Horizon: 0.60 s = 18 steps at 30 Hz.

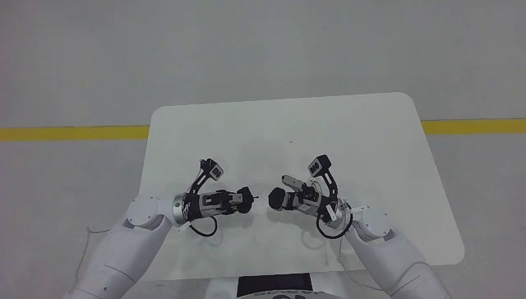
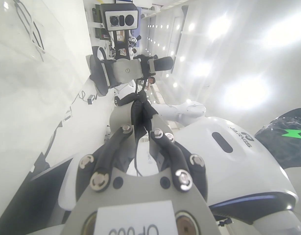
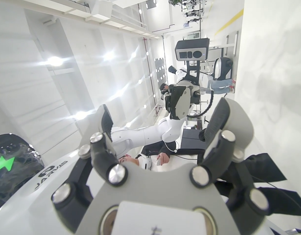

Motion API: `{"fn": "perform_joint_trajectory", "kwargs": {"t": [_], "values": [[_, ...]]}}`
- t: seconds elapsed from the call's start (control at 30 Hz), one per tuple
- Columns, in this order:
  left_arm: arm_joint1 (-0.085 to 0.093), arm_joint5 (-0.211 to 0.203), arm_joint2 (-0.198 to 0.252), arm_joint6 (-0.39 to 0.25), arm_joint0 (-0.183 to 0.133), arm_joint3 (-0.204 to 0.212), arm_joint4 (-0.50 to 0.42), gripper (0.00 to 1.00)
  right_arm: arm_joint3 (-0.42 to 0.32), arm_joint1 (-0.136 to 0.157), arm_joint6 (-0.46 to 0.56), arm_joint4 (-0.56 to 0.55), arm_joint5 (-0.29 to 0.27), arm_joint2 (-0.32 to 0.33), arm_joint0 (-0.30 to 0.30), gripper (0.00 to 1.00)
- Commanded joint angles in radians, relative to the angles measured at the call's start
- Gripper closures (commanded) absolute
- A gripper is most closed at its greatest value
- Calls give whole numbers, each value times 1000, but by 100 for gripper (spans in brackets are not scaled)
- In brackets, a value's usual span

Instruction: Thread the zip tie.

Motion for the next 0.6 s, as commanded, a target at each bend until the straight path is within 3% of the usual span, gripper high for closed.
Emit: {"fn": "perform_joint_trajectory", "kwargs": {"t": [0.0, 0.17, 0.3, 0.57], "values": [[-1, 0, -2, 23, -3, -9, 9, 100, 0, 0, 0, 0, 0, 0, 0, 0], [-7, 0, -72, 101, 13, -73, 81, 100, 0, 0, 0, 0, 0, 0, 0, 0], [-29, 0, -129, 120, 38, -123, 94, 100, 0, 0, 0, 0, 0, 0, 0, 0], [-33, 0, -136, 114, 39, -127, 101, 100, 0, 0, 0, 0, 0, 0, 0, 0]]}}
